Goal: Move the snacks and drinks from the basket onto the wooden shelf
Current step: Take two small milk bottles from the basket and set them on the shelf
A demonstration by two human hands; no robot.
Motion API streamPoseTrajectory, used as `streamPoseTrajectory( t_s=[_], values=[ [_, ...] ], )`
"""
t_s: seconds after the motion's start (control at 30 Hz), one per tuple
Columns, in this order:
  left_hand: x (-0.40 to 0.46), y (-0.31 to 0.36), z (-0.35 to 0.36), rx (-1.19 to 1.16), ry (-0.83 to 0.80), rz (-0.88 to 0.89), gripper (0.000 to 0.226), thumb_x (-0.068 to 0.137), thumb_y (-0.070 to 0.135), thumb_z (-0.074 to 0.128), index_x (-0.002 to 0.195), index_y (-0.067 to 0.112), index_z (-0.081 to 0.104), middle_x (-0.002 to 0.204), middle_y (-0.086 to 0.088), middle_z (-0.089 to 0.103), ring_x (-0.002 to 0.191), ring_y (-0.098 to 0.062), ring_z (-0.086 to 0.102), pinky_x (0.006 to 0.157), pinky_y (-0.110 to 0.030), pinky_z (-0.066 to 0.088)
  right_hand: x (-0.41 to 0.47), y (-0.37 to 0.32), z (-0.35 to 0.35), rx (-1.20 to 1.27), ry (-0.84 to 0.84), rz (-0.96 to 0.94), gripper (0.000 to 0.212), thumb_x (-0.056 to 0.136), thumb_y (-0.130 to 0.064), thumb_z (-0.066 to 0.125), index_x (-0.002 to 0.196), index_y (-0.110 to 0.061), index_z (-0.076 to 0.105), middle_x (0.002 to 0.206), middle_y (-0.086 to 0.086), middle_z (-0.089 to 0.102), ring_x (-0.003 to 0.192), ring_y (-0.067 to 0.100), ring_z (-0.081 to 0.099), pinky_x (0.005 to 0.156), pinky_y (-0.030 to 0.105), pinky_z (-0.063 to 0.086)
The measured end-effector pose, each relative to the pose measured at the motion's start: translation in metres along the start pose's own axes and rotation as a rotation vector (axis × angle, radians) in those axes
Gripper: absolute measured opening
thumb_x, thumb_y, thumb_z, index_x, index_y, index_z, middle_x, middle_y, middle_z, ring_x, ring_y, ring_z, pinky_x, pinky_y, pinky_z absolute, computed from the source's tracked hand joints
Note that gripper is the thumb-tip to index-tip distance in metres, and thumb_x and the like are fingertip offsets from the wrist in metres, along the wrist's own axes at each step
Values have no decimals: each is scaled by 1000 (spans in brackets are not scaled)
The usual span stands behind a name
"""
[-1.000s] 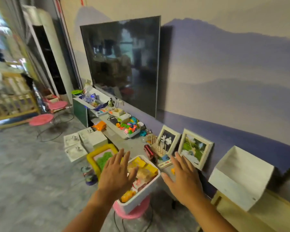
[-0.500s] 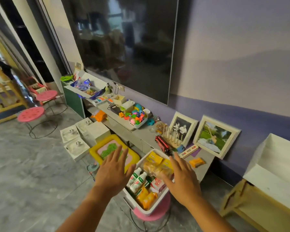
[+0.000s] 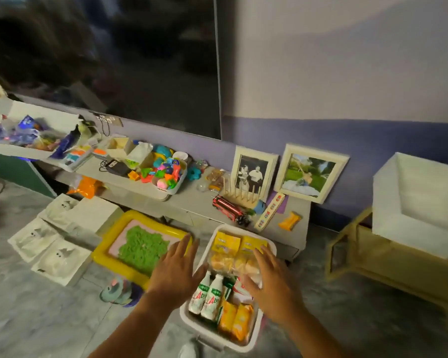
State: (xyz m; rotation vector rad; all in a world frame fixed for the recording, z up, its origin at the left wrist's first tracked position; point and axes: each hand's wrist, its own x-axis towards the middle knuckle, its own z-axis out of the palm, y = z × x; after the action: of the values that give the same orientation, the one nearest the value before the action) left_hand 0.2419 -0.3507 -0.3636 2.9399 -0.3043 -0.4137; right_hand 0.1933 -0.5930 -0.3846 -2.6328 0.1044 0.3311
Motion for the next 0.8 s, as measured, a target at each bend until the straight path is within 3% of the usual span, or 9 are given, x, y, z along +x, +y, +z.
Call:
streamPoseTrajectory(
  t_s=[0.17, 0.33, 0.4, 0.53, 0.63, 0.7, 0.8],
  values=[
    [36, -37, 25, 21, -61, 137, 88, 84, 77, 9, 155, 27, 22, 161, -3, 27, 145, -28, 32, 111, -44, 36, 5, -18, 55, 133, 46, 198, 72, 91, -64, 50, 151, -34, 26, 161, -5, 28, 141, 19, 37, 111, 36, 37],
    [64, -68, 72, -49, -173, 188, 68, 88, 47, 61, 147, 21, 39, 144, -5, 50, 128, -28, 51, 100, -42, 48, 22, -28, 119, 236, -28, 344, 74, 91, -58, 56, 153, -35, 24, 162, -6, 26, 144, 16, 30, 115, 36, 33],
    [73, -79, 105, -109, -200, 203, 62, 83, 35, 70, 140, 18, 49, 132, -6, 60, 118, -29, 58, 95, -41, 51, 35, -24, 148, 266, -45, 367, 75, 89, -56, 60, 152, -36, 25, 159, -8, 30, 141, 14, 34, 113, 35, 37],
    [88, -86, 174, -173, -318, 176, 60, 89, 33, 63, 144, 24, 42, 139, 3, 53, 128, -20, 46, 106, -35, 40, 60, -8, 212, 325, -137, 431, 84, 85, -57, 66, 152, -37, 20, 157, -8, 35, 139, 15, 40, 110, 39, 42],
    [93, -81, 214, -186, -370, 114, 62, 91, 31, 60, 147, 28, 33, 140, 4, 49, 129, -17, 43, 104, -35, 41, 78, 2, 253, 414, -177, 498, 89, 82, -50, 74, 153, -31, 25, 153, -5, 42, 137, 17, 45, 108, 41, 44],
    [95, -72, 228, -181, -388, 24, 61, 89, 24, 60, 144, 28, 32, 134, 0, 52, 124, -20, 46, 95, -39, 45, 87, 6, 279, 454, -193, 545, 83, 76, -48, 80, 145, -32, 37, 143, -7, 53, 129, 16, 53, 102, 40, 49],
    [98, -55, 239, -222, -377, -94, 60, 84, 22, 66, 134, 25, 33, 123, -3, 58, 110, -27, 59, 84, -43, 53, 96, 12, 314, 475, -163, 576, 63, 62, -57, 80, 115, -38, 52, 107, -14, 67, 98, 8, 66, 78, 37, 59]
  ],
)
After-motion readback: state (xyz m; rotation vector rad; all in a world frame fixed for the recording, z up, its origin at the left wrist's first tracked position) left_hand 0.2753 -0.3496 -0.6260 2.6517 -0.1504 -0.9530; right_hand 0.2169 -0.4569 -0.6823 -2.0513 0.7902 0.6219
